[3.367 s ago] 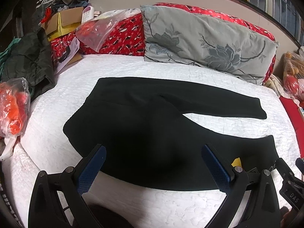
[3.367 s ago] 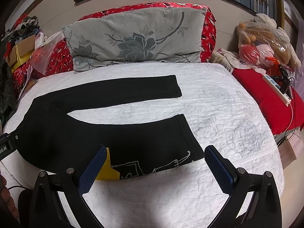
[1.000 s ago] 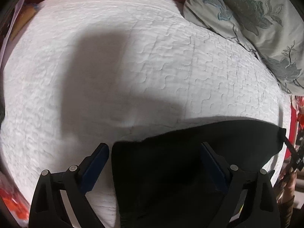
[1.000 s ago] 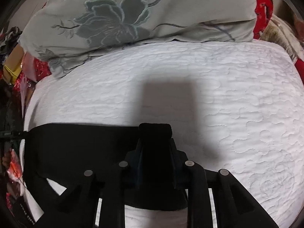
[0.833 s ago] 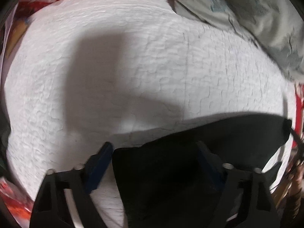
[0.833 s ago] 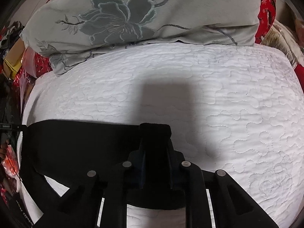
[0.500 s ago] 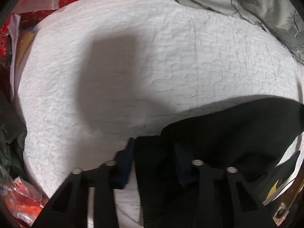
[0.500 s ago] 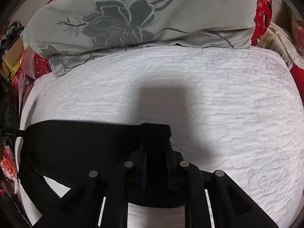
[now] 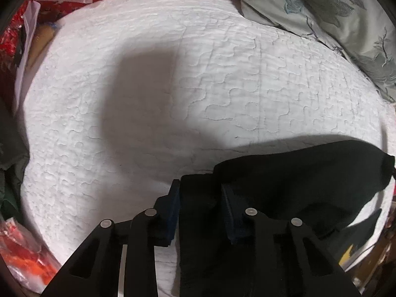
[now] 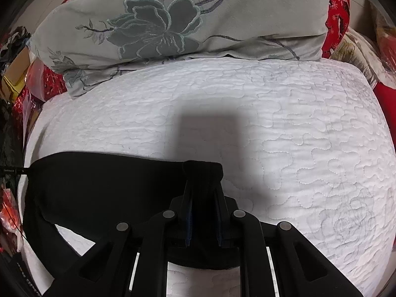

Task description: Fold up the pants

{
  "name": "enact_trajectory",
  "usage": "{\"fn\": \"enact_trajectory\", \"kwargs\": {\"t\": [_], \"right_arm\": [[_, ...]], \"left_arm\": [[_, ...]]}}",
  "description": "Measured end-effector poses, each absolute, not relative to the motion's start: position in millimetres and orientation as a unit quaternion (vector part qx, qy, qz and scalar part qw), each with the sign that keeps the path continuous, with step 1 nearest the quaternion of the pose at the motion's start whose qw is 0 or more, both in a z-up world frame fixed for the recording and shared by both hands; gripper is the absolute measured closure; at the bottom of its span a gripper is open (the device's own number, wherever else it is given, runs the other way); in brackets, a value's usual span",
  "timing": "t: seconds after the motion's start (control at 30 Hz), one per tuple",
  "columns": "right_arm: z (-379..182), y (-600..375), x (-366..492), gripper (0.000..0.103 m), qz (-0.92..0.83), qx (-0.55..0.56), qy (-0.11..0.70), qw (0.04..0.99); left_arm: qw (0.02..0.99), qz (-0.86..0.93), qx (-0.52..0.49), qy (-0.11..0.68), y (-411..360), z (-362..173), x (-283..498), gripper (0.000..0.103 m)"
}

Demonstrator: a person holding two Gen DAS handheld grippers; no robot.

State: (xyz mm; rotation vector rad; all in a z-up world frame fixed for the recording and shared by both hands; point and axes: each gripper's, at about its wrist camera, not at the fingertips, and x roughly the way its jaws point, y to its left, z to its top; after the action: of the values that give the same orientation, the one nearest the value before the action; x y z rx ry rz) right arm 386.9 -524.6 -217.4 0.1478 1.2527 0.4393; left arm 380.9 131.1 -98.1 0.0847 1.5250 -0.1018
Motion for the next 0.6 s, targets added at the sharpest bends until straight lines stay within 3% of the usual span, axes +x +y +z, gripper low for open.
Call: {"fn": "enact_trajectory", "kwargs": {"t": [0.23, 0.6], "right_arm": [[-198, -525, 382, 0.093, 0.217, 0.066, 0.554, 0.801], [-143, -552, 328, 0.093, 0.242, 0.066, 0.487, 0.837]], "left_arm": [[0.757, -0.018, 0.088, 0.647, 108, -60, 352, 0.076], [0.825, 0.020, 0.039, 0.563, 112, 11, 256, 0.076]]}}
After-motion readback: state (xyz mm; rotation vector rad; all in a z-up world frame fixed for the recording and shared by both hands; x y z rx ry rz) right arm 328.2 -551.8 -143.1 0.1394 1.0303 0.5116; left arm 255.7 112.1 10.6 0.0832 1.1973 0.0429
